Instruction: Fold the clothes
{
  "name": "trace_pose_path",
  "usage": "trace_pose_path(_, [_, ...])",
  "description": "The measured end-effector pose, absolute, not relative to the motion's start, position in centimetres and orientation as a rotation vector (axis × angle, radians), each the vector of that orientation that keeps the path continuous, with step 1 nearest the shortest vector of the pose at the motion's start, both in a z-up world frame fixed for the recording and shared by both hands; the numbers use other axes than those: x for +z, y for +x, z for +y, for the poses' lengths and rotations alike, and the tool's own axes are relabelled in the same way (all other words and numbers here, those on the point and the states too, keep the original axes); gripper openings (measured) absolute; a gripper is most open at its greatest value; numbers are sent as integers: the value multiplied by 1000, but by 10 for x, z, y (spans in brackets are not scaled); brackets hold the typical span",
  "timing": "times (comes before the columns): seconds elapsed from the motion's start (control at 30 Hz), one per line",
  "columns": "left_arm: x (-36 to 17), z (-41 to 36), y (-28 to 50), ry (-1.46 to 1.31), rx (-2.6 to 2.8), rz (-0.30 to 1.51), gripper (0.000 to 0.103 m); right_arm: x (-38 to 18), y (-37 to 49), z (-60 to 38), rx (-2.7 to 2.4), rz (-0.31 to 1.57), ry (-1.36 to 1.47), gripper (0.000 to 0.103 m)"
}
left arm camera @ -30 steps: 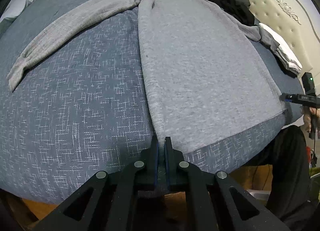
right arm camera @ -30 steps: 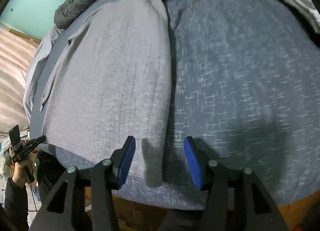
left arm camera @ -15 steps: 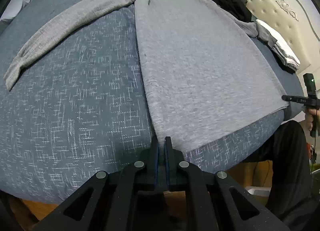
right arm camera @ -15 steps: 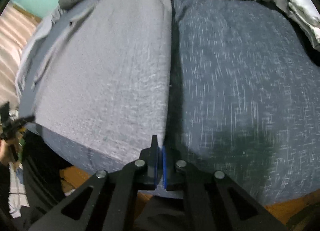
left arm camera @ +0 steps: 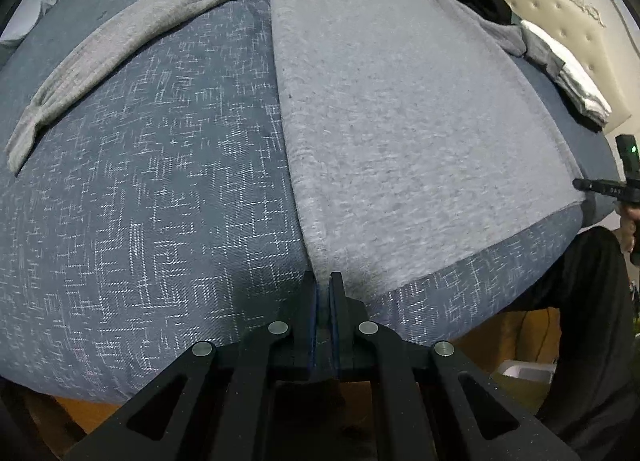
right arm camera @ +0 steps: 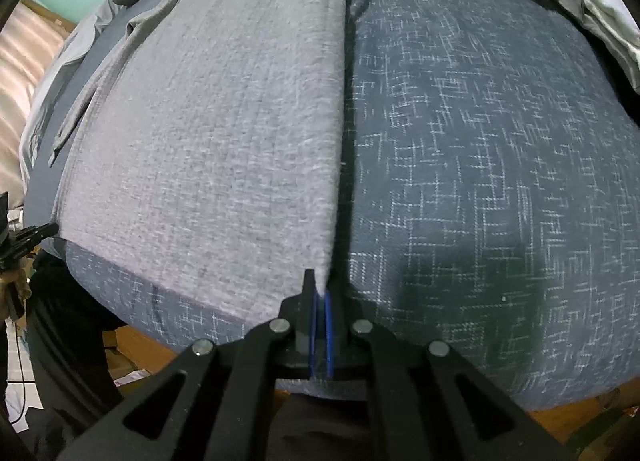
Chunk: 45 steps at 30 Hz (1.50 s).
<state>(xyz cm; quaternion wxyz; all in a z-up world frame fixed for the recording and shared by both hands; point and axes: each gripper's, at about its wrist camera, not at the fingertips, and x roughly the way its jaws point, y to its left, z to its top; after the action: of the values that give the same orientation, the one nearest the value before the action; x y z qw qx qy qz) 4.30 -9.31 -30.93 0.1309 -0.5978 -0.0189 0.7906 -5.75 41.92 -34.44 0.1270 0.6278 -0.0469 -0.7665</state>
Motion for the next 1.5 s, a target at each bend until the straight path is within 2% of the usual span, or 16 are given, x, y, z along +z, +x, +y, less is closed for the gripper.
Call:
trace_pose_path(0.03, [-308,-94,42,-1742,2292,-50,9,-345,-58,418,-2233,-135,1824,3])
trace_pose_path(0.23, [-275,-106,33,-1710,2353,-59,11,-352,-64,423,-2204,-207,1854,9])
trace_pose_path(0.33, [-253,-107,26,-1645,2402,-77,11,-334,-66,433,-2233,-209,1815,11])
trace_pose_path(0.47, [-229,-100,4,-1558,2463,-107,20,-294,-81,461,-2341,-250,1699,13])
trace_pose_path(0.5, [-225,-94,-5,-1540,2485,-107,23,-282,-86,469,-2381,-255,1662,15])
trace_pose_path(0.57, [-221,-85,-24,-1503,2529,-112,36,-253,-100,475,-2479,-294,1576,22])
trace_pose_path(0.63, [-219,-80,-45,-1465,2567,-146,39,-231,-106,482,-2567,-347,1498,32])
trace_pose_path(0.77, [-218,-60,-83,-1397,2602,-231,48,-204,-151,518,-2715,-465,1386,38])
trace_pose_path(0.83, [-223,-50,-100,-1373,2614,-265,50,-193,-170,538,-2774,-487,1346,48])
trace_pose_path(0.87, [-226,-45,-107,-1365,2618,-277,51,-188,-182,548,-2803,-485,1333,49])
trace_pose_path(1.1, [-253,-10,-141,-1310,2627,-297,52,-176,-245,599,-2893,-414,1384,50])
trace_pose_path(1.4, [-292,6,-160,-1262,2654,-406,53,-213,-307,613,-2920,-284,1487,50])
trace_pose_path(1.5, [-300,8,-161,-1261,2645,-418,53,-226,-319,607,-2916,-157,1546,50])
